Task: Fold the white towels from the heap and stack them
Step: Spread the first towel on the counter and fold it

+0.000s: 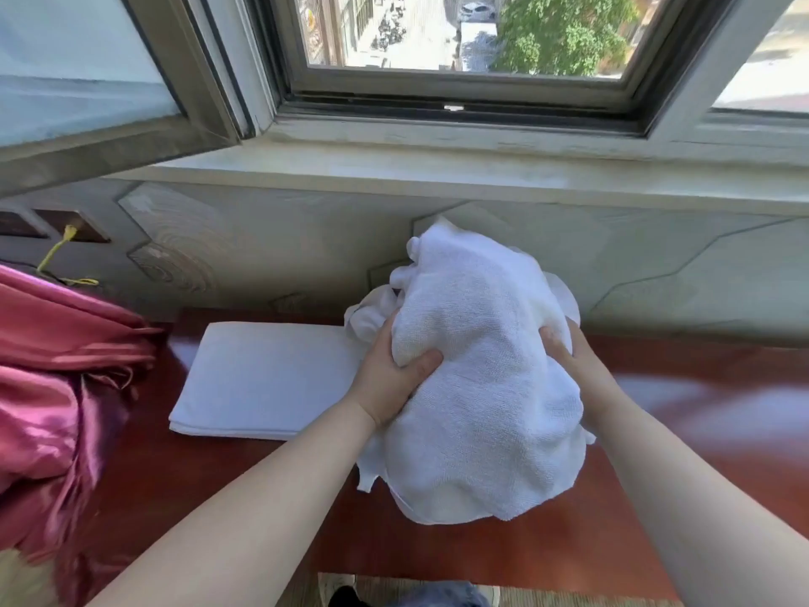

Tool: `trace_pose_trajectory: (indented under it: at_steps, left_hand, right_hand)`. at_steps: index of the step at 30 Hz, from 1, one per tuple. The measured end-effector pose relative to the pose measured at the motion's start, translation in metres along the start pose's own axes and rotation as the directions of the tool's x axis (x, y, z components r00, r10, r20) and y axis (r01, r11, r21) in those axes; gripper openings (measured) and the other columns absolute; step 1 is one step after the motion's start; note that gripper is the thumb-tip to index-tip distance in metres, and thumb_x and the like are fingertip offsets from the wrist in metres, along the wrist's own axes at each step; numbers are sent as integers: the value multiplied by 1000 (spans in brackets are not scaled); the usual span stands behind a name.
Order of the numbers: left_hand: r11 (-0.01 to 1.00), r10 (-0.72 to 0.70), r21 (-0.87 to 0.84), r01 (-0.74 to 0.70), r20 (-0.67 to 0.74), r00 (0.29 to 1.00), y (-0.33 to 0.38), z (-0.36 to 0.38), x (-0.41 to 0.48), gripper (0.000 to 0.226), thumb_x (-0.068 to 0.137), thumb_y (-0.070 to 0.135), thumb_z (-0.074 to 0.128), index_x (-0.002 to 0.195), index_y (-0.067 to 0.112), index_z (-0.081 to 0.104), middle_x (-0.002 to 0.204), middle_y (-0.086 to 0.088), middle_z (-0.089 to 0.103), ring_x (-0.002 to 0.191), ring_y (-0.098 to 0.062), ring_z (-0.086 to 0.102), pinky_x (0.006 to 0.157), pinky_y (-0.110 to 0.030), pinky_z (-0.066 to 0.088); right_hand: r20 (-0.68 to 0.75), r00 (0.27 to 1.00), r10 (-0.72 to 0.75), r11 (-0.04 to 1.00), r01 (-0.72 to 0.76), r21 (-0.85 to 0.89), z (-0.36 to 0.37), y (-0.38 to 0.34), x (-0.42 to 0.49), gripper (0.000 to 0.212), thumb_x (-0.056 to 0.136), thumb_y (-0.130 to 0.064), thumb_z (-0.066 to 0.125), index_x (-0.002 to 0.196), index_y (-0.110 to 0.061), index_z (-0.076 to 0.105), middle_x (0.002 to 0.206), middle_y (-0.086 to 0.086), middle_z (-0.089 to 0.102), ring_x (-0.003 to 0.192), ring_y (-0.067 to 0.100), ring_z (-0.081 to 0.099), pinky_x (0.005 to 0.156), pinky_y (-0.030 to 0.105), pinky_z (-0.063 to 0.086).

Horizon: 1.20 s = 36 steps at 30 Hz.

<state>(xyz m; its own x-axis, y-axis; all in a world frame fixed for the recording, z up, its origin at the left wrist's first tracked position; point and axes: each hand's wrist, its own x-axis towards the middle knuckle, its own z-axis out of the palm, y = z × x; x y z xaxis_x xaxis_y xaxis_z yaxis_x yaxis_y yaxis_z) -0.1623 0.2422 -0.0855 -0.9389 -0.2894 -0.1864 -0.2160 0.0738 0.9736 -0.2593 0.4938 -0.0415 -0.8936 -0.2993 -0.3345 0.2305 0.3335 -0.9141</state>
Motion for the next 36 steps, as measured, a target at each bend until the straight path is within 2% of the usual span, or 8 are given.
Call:
trace_pose_trajectory:
  at_steps: [4,9,13,23,26,29,32,36]
  left_hand:
    - [988,-103,122,99,21,994,-39,26,-2,63,85,45,82,131,60,43,131,30,55,114,24,50,97,-15,41]
    - [936,-207,298,190,25,978,-80,29,-3,106,71,71,73,159,50,18,160,19,31,142,-4,33,118,-35,31]
    - [939,-196,295,176,39,980,-84,13,13,96,73,73,74,154,56,25,158,19,39,145,-9,39,121,-47,36]
    - [933,-182,319,167,16,983,-82,-38,17,87,80,64,77,153,60,29,155,18,45,141,-9,46,116,-47,43]
    - [920,-177,358,158,19,984,-84,-41,19,91,78,73,75,154,61,26,156,20,43,143,-9,45,116,-48,43]
    - [904,-152,400,151,-29,988,-71,-31,18,87,81,78,65,156,54,27,158,17,37,142,-6,41,118,-40,37]
    - [887,-82,447,119,-101,992,-45,-13,16,75,84,72,58,151,43,40,150,14,42,137,-8,43,115,-35,37]
    - [817,-10,568,100,-160,987,-13,7,11,35,98,58,44,119,36,62,126,13,52,119,-17,53,99,-40,49]
  right_hand:
    - [5,996,85,995,-85,-59,-15,52,13,49,72,-80,71,118,-70,54,120,-33,65,120,2,62,105,43,49]
    - [16,990,140,977,-136,-163,-10,112,25,83,67,-95,60,141,-71,31,149,-14,48,144,19,39,115,59,37]
    - [48,985,165,977,-157,-141,4,103,35,85,66,-96,60,140,-71,28,153,-15,43,145,18,38,115,57,38]
    - [77,980,185,959,-163,-232,42,98,56,85,66,-97,59,140,-75,25,149,-11,47,139,20,46,114,54,40]
    - [102,970,221,947,-188,-261,34,100,60,85,62,-98,61,137,-78,25,148,-12,48,137,20,48,112,53,42]
    - [66,974,216,948,-193,-252,22,86,57,89,65,-93,66,143,-60,38,140,-14,57,126,14,58,107,43,49]
    - [-97,988,120,934,-145,-327,13,69,48,64,82,-71,69,132,-33,56,120,-15,62,107,11,61,89,32,46]
    - [-162,985,52,910,-114,-400,6,59,43,27,90,-56,65,102,-31,63,97,-20,62,100,12,61,72,27,40]
